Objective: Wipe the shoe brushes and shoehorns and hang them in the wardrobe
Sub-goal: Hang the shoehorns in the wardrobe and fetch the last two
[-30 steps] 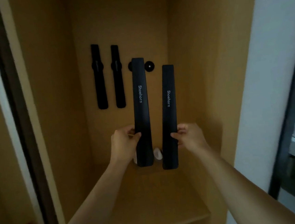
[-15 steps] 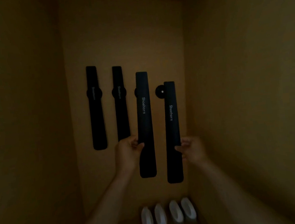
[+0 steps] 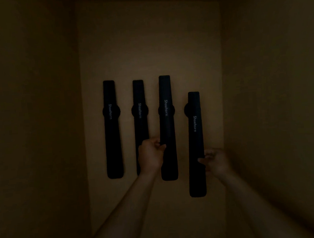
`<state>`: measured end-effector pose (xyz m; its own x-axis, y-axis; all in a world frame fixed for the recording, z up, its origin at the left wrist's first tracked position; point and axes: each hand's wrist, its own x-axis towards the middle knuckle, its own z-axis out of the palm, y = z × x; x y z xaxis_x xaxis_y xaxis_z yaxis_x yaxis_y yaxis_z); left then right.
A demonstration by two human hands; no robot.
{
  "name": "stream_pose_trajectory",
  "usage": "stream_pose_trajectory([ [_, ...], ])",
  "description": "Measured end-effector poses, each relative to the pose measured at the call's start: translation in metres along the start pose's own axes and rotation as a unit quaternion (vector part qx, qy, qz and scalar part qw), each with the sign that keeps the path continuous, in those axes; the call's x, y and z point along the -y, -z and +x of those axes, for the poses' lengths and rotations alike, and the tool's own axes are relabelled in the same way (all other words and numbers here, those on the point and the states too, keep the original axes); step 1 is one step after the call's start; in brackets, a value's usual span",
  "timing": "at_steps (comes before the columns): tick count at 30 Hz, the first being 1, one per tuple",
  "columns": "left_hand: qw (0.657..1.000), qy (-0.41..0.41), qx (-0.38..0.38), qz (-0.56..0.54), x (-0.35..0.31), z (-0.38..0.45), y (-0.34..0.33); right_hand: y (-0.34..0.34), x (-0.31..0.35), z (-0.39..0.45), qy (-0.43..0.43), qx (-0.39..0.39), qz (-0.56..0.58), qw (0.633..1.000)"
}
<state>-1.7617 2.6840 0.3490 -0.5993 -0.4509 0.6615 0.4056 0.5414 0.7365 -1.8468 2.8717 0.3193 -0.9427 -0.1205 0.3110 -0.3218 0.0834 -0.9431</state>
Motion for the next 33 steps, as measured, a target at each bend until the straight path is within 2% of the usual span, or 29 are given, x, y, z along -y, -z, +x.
stream_pose_trajectory([
  [6, 0.999, 0.053, -0.001, 0.013, 0.007, 0.023, -0.021, 0.003, -0.002, 0.020, 0.020, -0.004, 0.023, 1.000],
  [11, 0.995, 0.021, -0.030, 0.088, 0.014, 0.029, -0.025, 0.000, -0.004, 0.034, 0.012, -0.011, 0.042, 0.999],
  [17, 0.985, 0.004, -0.021, 0.172, 0.013, 0.025, -0.024, -0.003, -0.003, 0.046, 0.007, -0.013, 0.045, 0.999],
  [24, 0.980, -0.011, -0.019, 0.197, 0.016, 0.025, -0.020, -0.005, 0.006, 0.059, 0.032, -0.015, 0.007, 0.999],
  [33, 0.979, -0.020, -0.009, 0.203, 0.015, 0.027, -0.018, -0.004, 0.024, 0.070, 0.052, -0.072, -0.070, 0.994],
])
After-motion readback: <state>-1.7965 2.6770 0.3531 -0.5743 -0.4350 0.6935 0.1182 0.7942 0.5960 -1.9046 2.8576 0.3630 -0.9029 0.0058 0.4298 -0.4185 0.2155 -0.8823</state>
